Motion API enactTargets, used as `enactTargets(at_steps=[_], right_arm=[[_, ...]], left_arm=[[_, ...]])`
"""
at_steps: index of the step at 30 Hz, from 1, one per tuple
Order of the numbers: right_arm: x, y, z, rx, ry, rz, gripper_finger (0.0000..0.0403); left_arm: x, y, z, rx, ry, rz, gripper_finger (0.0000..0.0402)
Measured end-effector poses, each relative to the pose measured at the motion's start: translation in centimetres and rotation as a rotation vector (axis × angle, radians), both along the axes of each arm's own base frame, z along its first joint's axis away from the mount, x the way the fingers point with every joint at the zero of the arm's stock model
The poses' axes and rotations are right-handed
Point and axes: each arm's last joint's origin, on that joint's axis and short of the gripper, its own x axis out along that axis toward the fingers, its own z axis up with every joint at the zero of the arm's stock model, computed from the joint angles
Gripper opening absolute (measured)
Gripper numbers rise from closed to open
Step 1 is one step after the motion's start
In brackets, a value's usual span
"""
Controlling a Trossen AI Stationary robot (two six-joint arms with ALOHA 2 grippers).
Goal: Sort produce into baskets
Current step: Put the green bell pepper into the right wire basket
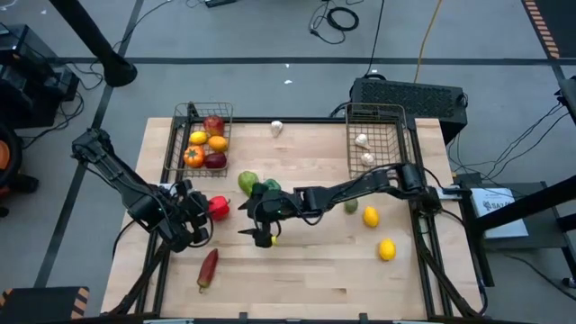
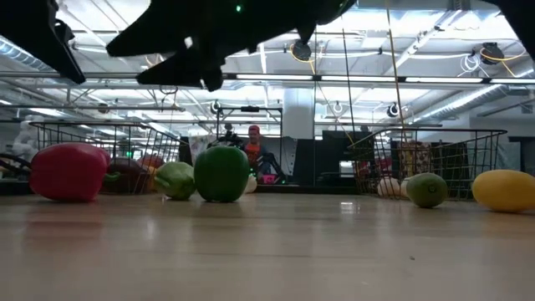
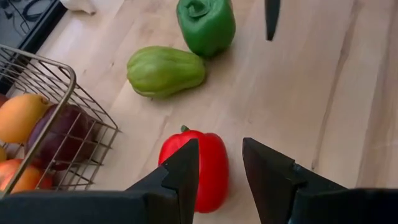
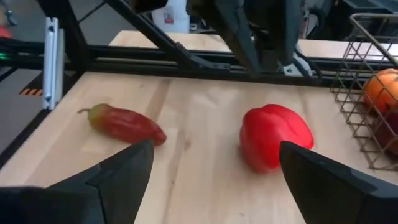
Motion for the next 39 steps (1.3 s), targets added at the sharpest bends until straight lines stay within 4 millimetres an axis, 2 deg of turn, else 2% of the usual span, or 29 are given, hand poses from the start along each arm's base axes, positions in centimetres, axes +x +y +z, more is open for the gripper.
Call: enactTargets(at_steps=[6,15,21,30,37,39], right_arm=[[0.2,-1.5,0.1,-0.007,0.000,-0.017,0.0337],[0.2,-4.5,-0.2,0.015,0.033,-0.071,0.0337],[0.0,-4.5,-1.5,-0.007,0.121,-0.053,0.0337],[1.1,-6.4,-2.9,-0.005,0.052,-0.077,0.0337],[1.5,-5.3,-2.6,0.005,-0.005,-0.055,0.0337],[1.9,-5.2,-3.2,0.002,-0.005,-0.051,0.0337]], left_arm=[[-0.3,0.2,-1.2,0.022,0.029,0.005,0.0132],[-0.2,-0.1,-1.3,-0.091,0.038,0.045,0.0132],[-0.1,-0.3,-1.3,-0.132,0.049,0.036,0.0132],[-0.2,-0.3,-1.4,-0.187,0.078,0.068,0.0132],[-0.5,-0.3,-1.5,-0.204,0.124,0.064,0.0132],[-0.5,-0.3,-1.5,-0.204,0.125,0.065,0.0132]])
